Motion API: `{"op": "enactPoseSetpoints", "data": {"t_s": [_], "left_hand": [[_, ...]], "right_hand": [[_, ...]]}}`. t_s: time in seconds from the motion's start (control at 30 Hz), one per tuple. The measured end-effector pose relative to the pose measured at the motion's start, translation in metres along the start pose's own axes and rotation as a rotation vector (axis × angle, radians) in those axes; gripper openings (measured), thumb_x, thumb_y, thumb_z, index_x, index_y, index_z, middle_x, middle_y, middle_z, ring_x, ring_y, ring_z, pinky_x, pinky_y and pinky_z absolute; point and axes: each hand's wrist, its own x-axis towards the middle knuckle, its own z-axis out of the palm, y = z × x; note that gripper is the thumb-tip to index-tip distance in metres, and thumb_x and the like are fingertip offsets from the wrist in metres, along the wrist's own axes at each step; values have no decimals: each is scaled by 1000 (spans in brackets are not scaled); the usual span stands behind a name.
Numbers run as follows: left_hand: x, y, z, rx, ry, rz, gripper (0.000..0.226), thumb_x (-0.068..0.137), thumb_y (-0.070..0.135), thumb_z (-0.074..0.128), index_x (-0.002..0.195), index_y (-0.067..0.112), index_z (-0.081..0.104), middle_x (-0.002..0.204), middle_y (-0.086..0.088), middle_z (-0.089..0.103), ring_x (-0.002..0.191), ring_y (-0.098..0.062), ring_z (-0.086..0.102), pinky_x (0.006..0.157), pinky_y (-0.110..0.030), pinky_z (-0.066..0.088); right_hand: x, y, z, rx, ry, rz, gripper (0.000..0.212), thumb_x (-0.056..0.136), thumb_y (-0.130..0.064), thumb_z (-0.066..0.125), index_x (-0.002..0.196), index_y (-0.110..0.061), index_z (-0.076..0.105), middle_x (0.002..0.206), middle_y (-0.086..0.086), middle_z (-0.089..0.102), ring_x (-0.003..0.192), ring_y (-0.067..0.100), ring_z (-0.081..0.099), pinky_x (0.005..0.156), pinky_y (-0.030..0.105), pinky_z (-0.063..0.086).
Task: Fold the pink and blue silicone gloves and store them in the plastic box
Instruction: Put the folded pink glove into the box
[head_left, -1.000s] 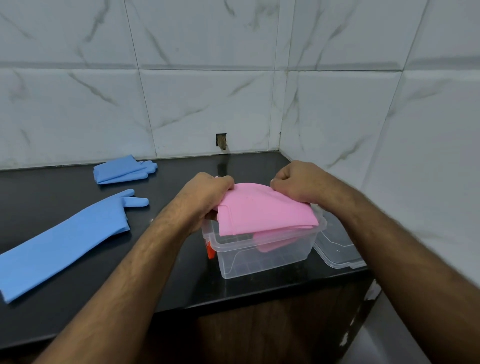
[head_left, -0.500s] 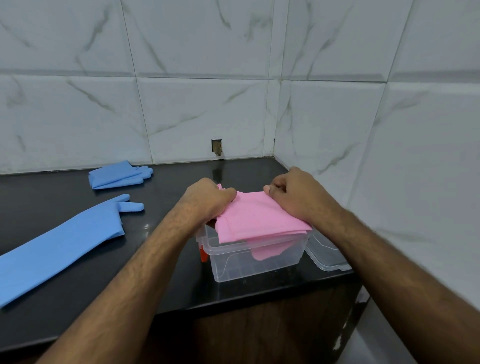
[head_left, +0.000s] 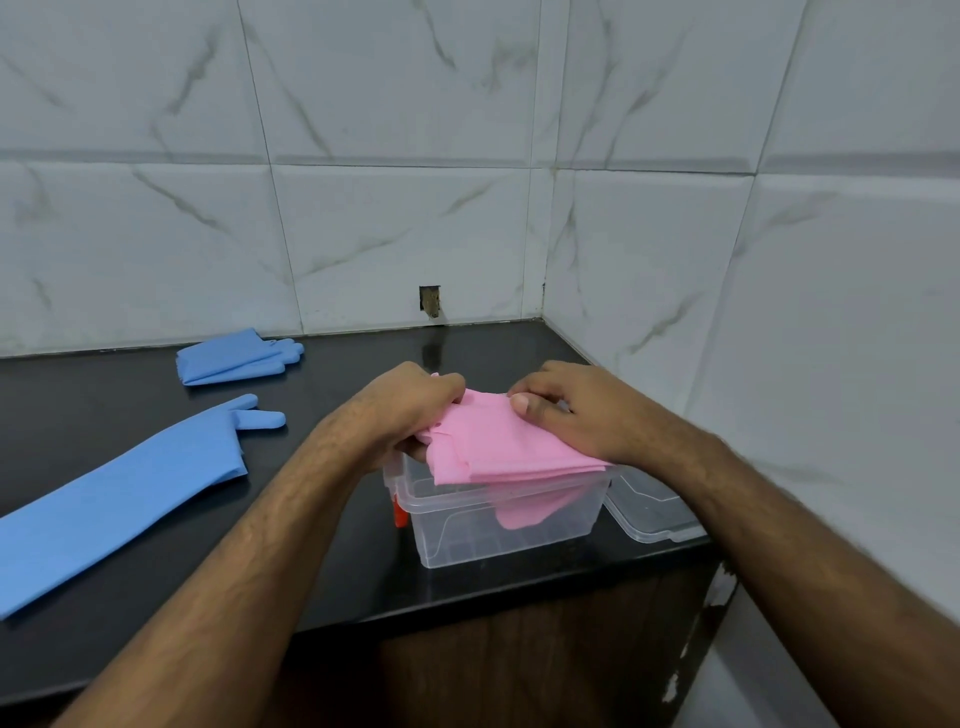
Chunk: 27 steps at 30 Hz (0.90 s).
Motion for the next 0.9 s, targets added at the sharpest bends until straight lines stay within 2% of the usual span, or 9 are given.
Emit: {"op": "enactPoseSetpoints", "data": {"t_s": [0.13, 0.3, 0.4, 0.5, 0.57, 0.63, 0.7, 0.8, 0.9], "left_hand": [[-4, -5, 1, -16, 24, 73, 34, 95, 35, 57, 73, 11, 65, 52, 1, 66, 47, -11, 67, 42, -19, 45], [-11, -8, 0, -60, 46, 147, 40, 99, 33, 57, 66, 11, 62, 48, 1, 64, 45, -9, 66, 40, -17, 43], [-13, -10, -1, -53, 47, 157, 41, 100, 34, 57, 68, 10, 64, 52, 1, 66, 50, -11, 67, 42, -16, 46], [-12, -11, 1, -23, 89, 169, 44, 99, 39, 57, 65, 12, 61, 52, 1, 64, 54, -15, 66, 48, -21, 47], [-12, -10, 5, 32, 192, 192, 53, 97, 52, 59, 61, 14, 55, 51, 1, 58, 49, -12, 59, 50, -22, 43], [-15, -9, 11, 79, 358, 223, 65, 94, 62, 59, 53, 15, 44, 44, 3, 45, 38, -7, 45, 40, -16, 33], [-16, -11, 18, 98, 497, 261, 67, 95, 61, 59, 52, 13, 43, 45, 3, 39, 41, -11, 39, 42, -20, 29], [-19, -14, 22, 132, 605, 303, 46, 98, 56, 59, 77, 15, 57, 64, 8, 50, 56, -4, 45, 51, -17, 28], [-21, -14, 22, 205, 613, 345, 38, 99, 48, 60, 112, 12, 61, 99, 2, 57, 78, -8, 52, 62, -16, 35]], "right_hand": [[6, -1, 1, -61, -4, -51, 44, 109, -43, 34, 152, -36, 44, 125, -4, 49, 124, 17, 46, 111, 48, 38], [30, -14, -1, 57, -95, -81, 39, 110, -36, 37, 144, -30, 56, 133, 0, 52, 129, 19, 46, 114, 47, 34], [37, -16, 0, 123, -91, -88, 35, 109, -36, 42, 134, -25, 64, 125, -3, 58, 115, 15, 56, 100, 32, 40], [36, -14, 5, 152, -122, -87, 34, 108, -41, 43, 115, -23, 71, 109, -8, 57, 98, 7, 58, 82, 25, 39], [37, -15, 8, 141, -136, -80, 36, 108, -41, 44, 101, -16, 70, 104, -3, 56, 94, 12, 59, 78, 27, 42], [37, -15, 9, 126, -112, -84, 40, 107, -39, 45, 91, -7, 64, 103, 8, 57, 93, 24, 60, 82, 36, 48], [34, -15, 9, 123, -85, -108, 39, 107, -38, 45, 90, -8, 63, 102, 11, 57, 94, 26, 58, 88, 45, 50], [30, -14, 11, 95, -56, -116, 33, 107, -38, 46, 112, -19, 71, 104, 1, 58, 99, 15, 55, 99, 53, 46], [28, -15, 12, 35, 0, -107, 31, 105, -40, 50, 131, -30, 63, 116, -5, 55, 113, 12, 50, 107, 52, 40]]}}
